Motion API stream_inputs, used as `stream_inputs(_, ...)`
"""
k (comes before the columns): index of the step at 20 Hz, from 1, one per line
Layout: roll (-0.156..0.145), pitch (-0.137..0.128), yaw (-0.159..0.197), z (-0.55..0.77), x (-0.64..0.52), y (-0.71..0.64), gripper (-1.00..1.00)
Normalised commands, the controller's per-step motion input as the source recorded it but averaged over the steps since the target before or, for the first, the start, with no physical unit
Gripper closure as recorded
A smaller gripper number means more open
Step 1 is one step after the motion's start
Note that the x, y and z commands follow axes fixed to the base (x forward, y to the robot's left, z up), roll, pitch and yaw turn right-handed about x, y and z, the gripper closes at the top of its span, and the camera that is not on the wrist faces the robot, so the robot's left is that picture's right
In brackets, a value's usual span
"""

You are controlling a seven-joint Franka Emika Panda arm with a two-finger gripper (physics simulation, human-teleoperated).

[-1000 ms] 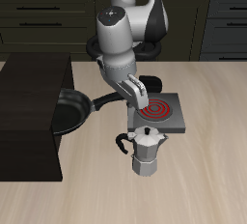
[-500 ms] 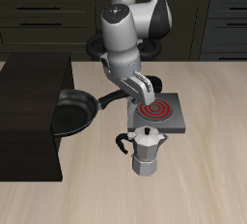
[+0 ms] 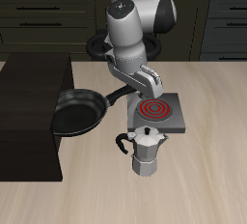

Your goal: Place the frypan on top of the shelf

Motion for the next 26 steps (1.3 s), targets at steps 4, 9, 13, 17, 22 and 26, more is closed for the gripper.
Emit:
stream_inputs(4,0.024,-0.014,0.051,0.14,-0.12,0.14,1.0)
stream_inputs(9,0.022,-0.008,0.041,0.13,-0.08,0.14,1.0)
stream_inputs(13,0.029,-0.002,0.032,0.1,-0.05,0.19,1.0)
stream_inputs(17,0.027,0.001,0.025,0.05,-0.03,0.11,1.0)
stream_inputs(22,0.034,0.002,0.025,0.05,-0.07,0.23,1.0)
stream_inputs(26,0.021,-0.004,0.027,0.09,-0.08,0.13,1.0)
